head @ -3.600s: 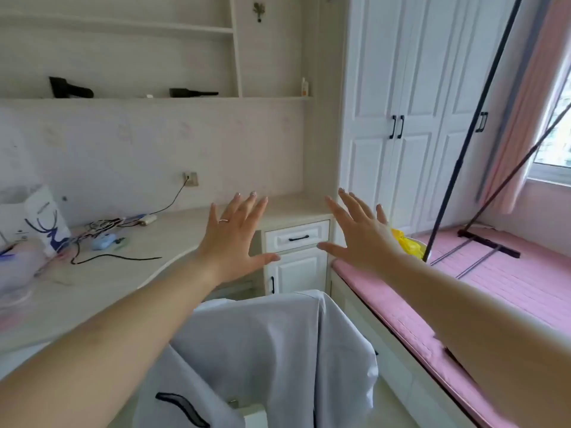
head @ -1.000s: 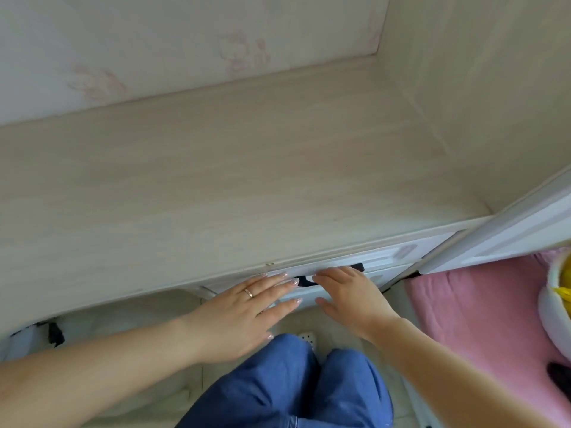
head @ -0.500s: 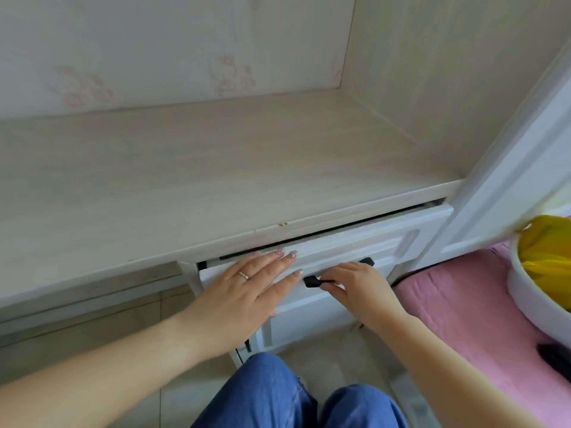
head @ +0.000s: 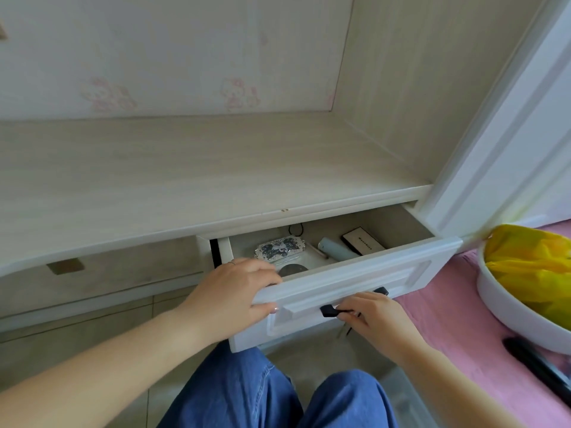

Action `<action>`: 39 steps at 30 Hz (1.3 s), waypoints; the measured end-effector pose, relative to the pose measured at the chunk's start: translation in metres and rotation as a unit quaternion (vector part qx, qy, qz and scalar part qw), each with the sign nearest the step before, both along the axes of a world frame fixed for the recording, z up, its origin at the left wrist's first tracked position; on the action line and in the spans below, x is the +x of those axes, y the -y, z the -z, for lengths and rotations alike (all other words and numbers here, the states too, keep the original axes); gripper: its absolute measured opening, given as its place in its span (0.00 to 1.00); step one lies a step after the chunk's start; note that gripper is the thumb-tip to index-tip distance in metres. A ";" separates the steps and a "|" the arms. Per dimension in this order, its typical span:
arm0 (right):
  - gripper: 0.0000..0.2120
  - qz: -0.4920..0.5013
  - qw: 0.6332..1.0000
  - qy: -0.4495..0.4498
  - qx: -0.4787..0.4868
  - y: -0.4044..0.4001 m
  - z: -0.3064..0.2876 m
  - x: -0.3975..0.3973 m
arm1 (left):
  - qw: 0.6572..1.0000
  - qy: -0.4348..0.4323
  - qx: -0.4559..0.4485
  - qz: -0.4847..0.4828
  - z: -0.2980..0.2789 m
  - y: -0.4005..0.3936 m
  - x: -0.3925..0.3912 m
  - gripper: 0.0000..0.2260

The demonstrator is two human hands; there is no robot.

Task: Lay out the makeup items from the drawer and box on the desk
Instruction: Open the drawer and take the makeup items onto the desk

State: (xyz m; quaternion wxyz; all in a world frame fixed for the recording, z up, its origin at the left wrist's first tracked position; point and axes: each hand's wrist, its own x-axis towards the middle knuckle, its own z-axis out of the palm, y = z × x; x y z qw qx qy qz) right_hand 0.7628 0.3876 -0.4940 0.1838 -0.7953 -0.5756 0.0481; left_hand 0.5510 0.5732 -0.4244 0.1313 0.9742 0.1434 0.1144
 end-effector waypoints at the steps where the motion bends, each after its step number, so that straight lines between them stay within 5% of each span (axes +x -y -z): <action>1: 0.08 0.003 1.000 0.002 -0.003 0.005 0.000 -0.002 | 1.000 -0.018 -0.017 0.004 -0.002 0.003 -0.001 0.18; 32: 0.09 0.021 0.999 0.010 -0.028 0.134 0.000 -0.060 | 0.979 -0.150 -0.082 0.110 -0.010 0.104 -0.033 0.23; 39: 0.11 -0.031 0.999 -0.026 -0.029 0.134 -0.056 -0.063 | 0.966 -0.153 -0.204 0.047 -0.026 0.077 -0.005 0.19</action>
